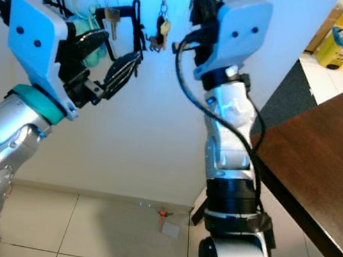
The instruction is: Hang keys on a hook
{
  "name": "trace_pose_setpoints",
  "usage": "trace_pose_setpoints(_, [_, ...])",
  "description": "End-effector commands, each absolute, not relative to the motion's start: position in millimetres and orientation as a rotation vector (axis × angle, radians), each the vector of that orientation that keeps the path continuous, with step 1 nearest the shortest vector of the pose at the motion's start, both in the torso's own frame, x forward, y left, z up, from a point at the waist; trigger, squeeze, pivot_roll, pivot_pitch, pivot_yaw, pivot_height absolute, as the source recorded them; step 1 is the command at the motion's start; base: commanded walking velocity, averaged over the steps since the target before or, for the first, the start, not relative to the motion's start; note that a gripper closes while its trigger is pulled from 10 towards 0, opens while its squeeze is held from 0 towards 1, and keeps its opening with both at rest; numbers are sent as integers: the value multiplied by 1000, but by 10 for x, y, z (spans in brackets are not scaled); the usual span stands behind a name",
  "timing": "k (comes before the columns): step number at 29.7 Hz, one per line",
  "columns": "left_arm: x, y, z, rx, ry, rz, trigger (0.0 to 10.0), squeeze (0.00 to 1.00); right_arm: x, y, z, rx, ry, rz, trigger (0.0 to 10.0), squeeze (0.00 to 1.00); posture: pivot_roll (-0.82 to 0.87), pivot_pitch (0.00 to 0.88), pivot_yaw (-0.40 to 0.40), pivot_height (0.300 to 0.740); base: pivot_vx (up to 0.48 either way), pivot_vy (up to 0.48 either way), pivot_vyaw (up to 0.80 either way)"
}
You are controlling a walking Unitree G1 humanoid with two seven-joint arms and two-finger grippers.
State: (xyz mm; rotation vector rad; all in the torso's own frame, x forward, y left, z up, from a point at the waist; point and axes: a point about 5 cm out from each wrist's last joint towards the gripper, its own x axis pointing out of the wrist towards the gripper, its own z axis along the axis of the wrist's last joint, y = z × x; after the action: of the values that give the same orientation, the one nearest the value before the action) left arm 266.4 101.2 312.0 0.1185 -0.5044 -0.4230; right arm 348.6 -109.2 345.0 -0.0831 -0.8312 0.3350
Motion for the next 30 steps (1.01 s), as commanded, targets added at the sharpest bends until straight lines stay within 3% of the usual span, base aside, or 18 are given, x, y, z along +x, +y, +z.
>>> trace_pose_setpoints(1, [2649,1001,3120,117,-502,-438,10000,0,3517,-1049,3442,-51,-815,362,10000,0,-31,121,123,740,0,0,0])
trace_pose_setpoints(24, [2641,994,3125,113,-506,-438,10000,0,3553,-964,3518,-47,-816,420,10000,0,-32,116,114,740,0,0,0])
trace_pose_setpoints(30, [2636,990,3123,113,-507,-438,10000,0,3549,-888,3505,-183,-820,435,10000,0,-32,110,113,740,0,0,0])
